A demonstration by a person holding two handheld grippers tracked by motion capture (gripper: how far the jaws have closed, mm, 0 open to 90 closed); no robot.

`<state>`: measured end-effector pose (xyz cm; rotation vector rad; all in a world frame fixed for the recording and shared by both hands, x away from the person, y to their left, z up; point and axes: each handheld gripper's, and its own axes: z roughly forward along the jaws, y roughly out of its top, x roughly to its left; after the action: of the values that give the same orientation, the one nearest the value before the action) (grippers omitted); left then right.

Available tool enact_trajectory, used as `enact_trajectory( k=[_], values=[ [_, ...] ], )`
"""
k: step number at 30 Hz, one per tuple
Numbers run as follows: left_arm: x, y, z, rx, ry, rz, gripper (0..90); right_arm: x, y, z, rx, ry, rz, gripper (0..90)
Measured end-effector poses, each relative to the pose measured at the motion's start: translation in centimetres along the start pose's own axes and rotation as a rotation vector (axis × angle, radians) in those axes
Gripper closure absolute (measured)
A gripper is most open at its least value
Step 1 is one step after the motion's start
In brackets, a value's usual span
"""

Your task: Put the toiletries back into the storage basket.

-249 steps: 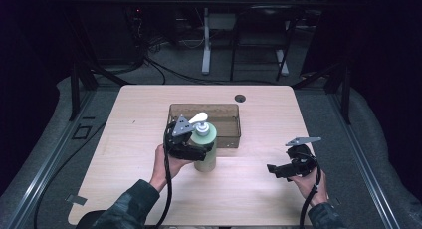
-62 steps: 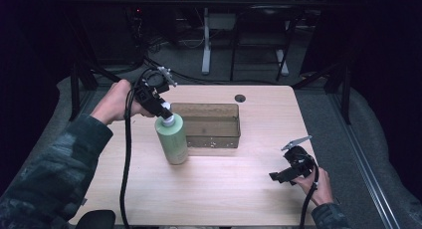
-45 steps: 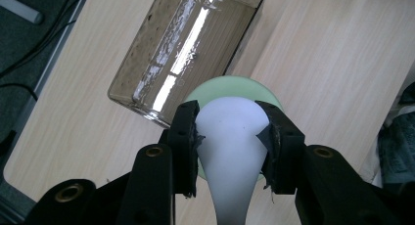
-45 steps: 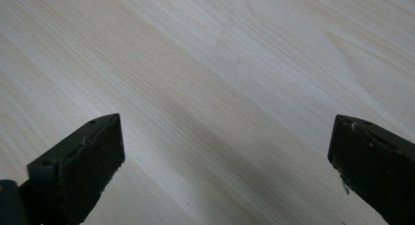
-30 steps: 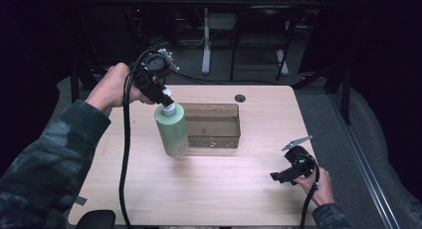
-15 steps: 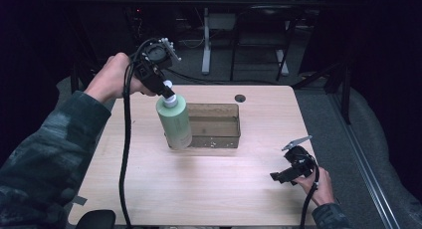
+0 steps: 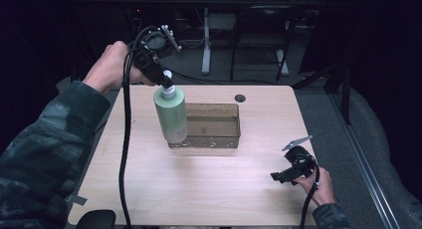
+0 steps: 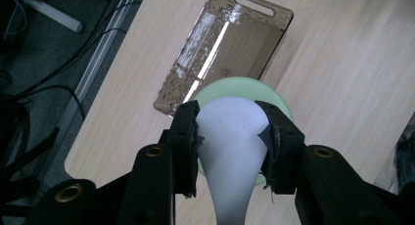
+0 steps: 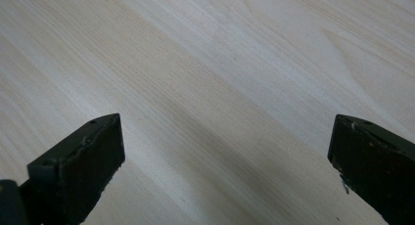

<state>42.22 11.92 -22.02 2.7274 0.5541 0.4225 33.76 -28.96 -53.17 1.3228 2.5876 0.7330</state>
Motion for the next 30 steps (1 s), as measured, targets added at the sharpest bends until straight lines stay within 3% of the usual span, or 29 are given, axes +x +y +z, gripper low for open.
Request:
enact_trajectory(
  k=[9, 30],
  values=[
    [0.9, 0.5, -0.3, -0.003, 0.026, -0.021, 63.1, -0.1, 0.0, -0.1, 0.001, -0.001, -0.002, 0.0],
    [2.5, 2.3, 0.6, 0.01, 0.037, -0.046, 63.1, 0.0, 0.0, -0.1, -0.004, -0.004, 0.002, 0.0]
  ],
)
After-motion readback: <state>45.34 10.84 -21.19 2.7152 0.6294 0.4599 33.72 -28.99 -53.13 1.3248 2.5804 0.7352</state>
